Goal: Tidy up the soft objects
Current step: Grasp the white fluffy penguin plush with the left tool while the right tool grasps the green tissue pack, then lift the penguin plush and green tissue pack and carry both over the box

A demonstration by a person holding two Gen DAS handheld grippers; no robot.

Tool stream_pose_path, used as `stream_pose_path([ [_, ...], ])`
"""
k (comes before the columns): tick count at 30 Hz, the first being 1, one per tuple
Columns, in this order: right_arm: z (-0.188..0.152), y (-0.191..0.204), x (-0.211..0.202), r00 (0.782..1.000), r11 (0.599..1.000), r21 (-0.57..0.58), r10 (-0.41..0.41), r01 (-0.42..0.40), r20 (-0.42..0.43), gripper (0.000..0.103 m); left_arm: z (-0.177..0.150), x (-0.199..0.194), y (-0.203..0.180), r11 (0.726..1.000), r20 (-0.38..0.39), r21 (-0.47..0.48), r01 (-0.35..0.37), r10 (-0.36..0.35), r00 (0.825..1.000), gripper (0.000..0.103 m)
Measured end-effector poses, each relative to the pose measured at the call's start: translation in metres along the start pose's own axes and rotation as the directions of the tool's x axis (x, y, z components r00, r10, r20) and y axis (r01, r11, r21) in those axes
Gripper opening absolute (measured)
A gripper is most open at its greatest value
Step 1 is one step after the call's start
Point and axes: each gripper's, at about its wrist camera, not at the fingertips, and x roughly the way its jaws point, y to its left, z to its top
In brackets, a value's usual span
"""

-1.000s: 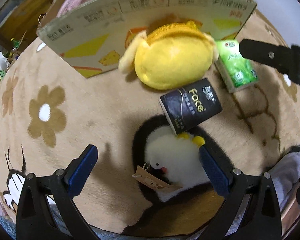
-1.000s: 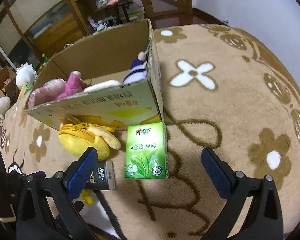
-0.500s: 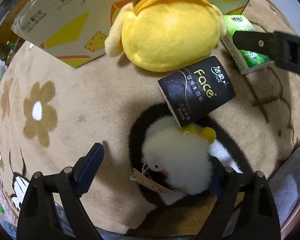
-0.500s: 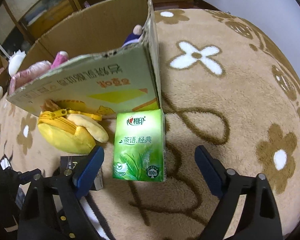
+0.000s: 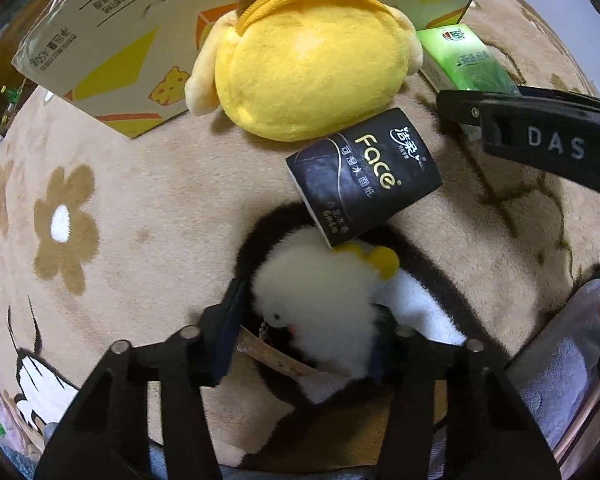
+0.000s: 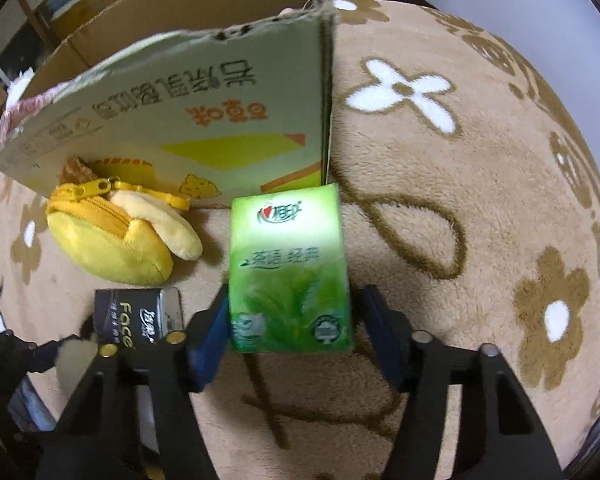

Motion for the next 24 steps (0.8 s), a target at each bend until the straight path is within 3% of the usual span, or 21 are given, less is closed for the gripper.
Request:
stream_pose_path([
  [2,-0.002,0.001,0.000,1.000,1.000,-0.009,-0.006,0.006,-0.006,0.059,0.000,-0.001,0.000,1.000,-0.005,0.002,0.008,-0.008,1.000,0.035],
  [10,-0.013,0.004,-0.022,1.000,1.000,0.002,0.024,-0.024,0.019,0.057,-0.007,-0.017,0.019,0.999,0.036,-0.036,0.000,0.002,0.999,0.034],
  [19,-0.019,0.003,-0.065,0.990,0.998,0.008,0.064,-0.065,0.123,0.057,-0.013,-0.052,0.032,0.997,0.161,-0.081,0.005,0.008,0.987,0.034],
  [24,-0.017,-0.006,-0.090,0.973,0.996,0.016,0.085,-0.090,0.213,0.057,-0.016,-0.078,0.039,0.992,0.259,-0.126,0.011,0.022,0.966,0.034],
])
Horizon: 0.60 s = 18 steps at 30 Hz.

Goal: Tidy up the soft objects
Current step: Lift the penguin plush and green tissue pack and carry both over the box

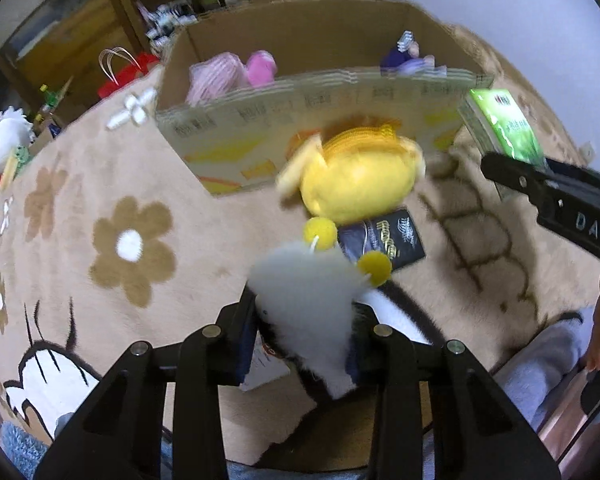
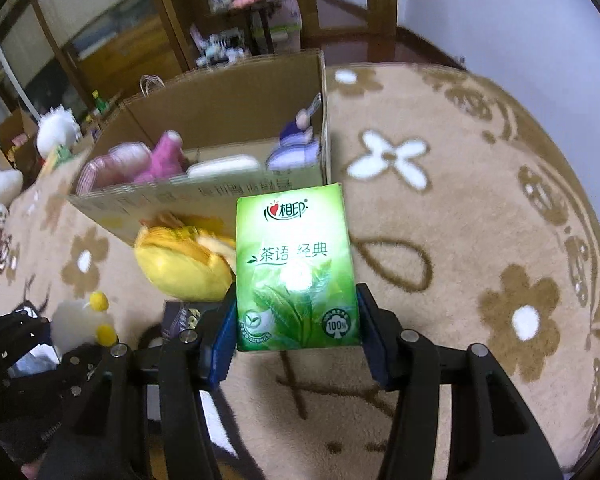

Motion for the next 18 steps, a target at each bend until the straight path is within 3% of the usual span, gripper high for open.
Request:
stream_pose_path([
  [4,0.011,-0.001,-0.019,0.997,1.000,-0.008,-0.001,0.001,0.075,0.057,0.009,-0.027,0.004,0.999,0.117,-0.030,0.013,-0.010,0.993,0.034],
  [8,0.018,-0.002,-0.040,0.989,1.000,-0.005,0.014,-0.014,0.150,0.057,0.014,-0.049,0.009,0.998,0.234,-0.059,-0.003,0.016,0.972,0.034],
  [11,0.022,0.000,-0.054,0.979,1.000,-0.012,0.025,-0.024,0.203,0.057,0.019,-0.067,0.013,0.997,0.339,-0.074,-0.037,0.060,0.939,0.034],
  [18,0.032,0.008,-0.070,0.953,0.999,-0.036,0.034,-0.025,0.302,0.057,0.040,-0.094,0.016,0.994,0.496,-0.088,-0.069,0.103,0.862,0.034],
])
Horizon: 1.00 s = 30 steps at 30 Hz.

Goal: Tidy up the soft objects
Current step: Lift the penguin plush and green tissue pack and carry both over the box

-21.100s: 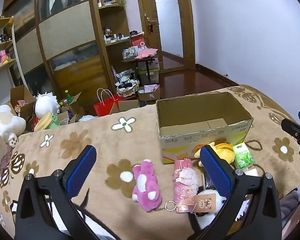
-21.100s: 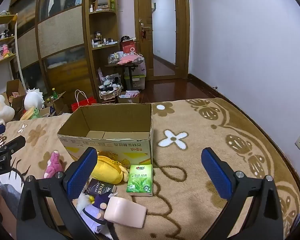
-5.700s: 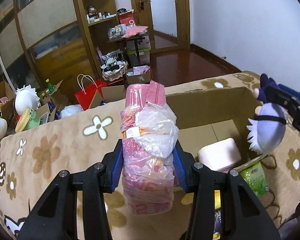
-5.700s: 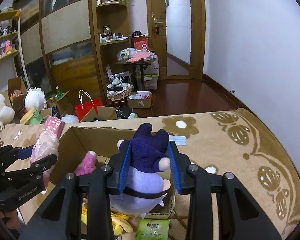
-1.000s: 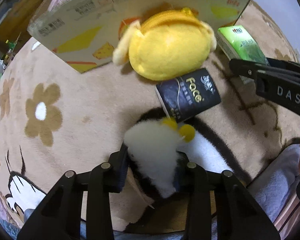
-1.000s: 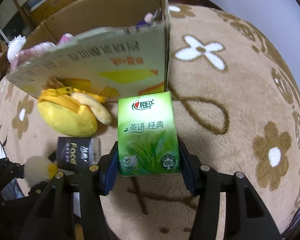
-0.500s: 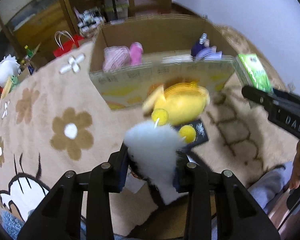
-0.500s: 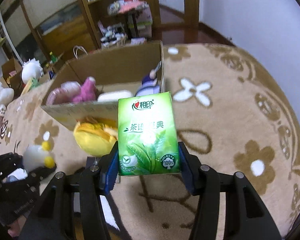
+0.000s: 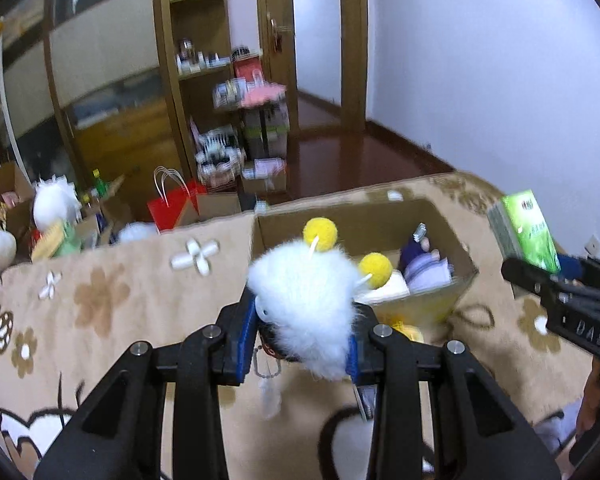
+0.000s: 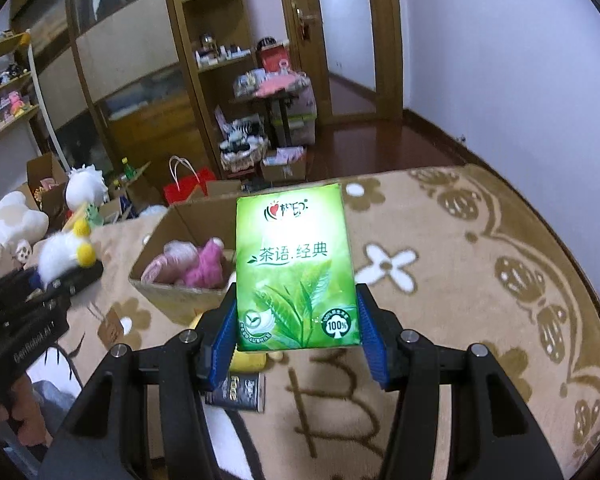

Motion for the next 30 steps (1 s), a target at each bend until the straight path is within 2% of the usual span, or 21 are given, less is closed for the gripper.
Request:
stream_pose_path([
  [5,0.010,0.008,0.001,0.998,1.000,-0.028,0.007,-0.006,0.055,0.057,0.017,0.006,0.001,0.999,0.056,0.019,-0.026,0.025,0.998,0.034],
  [11,0.021,0.020,0.011,0.995,0.997,-0.079,0.001,0.007,0.095,0.057,0.027,0.025,-0.002,0.997,0.072,0.060,-0.052,0.048,0.996,0.034],
  [17,0.028,0.020,0.029,0.996,0.998,-0.051,0.033,-0.029,0.079,0.057,0.034,0.042,-0.002,0.994,0.081,0.076,-0.075,0.069,0.994,0.034],
  [21,0.032,0.018,0.041,0.997,0.998,-0.047,0.032,-0.029,0.073,0.057,0.037,0.057,0.002,0.997,0.040,0.049,-0.058,0.056,0.998,0.034],
  [25,0.032,0.012,0.055,0.997,0.998,-0.027,0.057,-0.056,0.052,0.057,0.038,0.066,0.001,0.995,0.041,0.061,-0.078,0.076,0.996,0.034],
  [30,0.029,0.010,0.070,0.998,0.998,-0.031,0.055,-0.054,0.026,0.057,0.038,0.079,0.004,0.996,0.010,0.056,-0.064,0.063,0.998,0.034],
])
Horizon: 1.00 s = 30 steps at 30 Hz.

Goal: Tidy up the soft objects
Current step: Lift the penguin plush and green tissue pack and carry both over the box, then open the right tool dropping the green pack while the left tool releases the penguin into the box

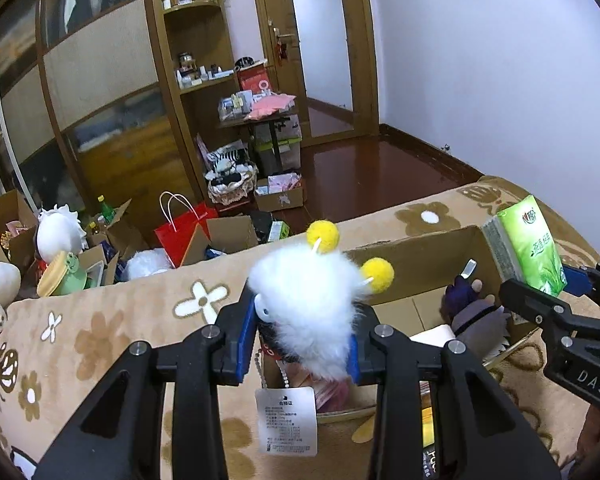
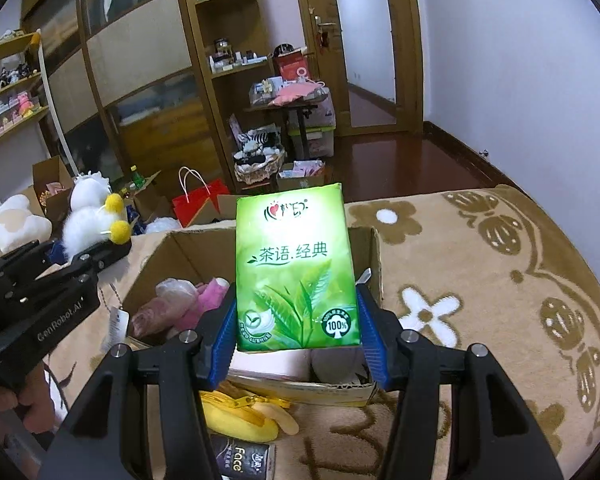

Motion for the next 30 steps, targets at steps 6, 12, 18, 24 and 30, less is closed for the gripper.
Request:
stream_pose_path([
  [6,-0.002,0.006,0.011,1.000,1.000,-0.030,-0.003,0.003,-0.020,0.057,-0.005,0.014,0.002,0.999,-0.055,-0.018,0.035,-0.036,0.998,0.034],
  [12,-0.004,0.006,0.020,0.999,0.999,-0.042,-0.003,0.002,-0.037,0.057,-0.008,0.029,-0.002,0.999,-0.105,-0.002,0.050,-0.050,0.993,0.035],
  [18,-0.007,0.004,0.028,0.998,0.999,-0.036,0.006,-0.008,-0.066,0.057,-0.014,0.040,-0.003,0.997,-0.143,-0.009,0.071,-0.071,0.987,0.036],
  [24,-0.009,0.002,0.031,0.996,1.000,-0.030,0.005,-0.008,-0.085,0.058,-0.018,0.046,-0.002,0.998,-0.167,-0.011,0.060,-0.061,0.984,0.036],
  [30,-0.010,0.000,0.031,0.997,1.000,-0.027,0.008,-0.010,-0.083,0.058,-0.021,0.049,0.001,0.997,-0.184,-0.030,0.074,-0.078,0.980,0.053],
])
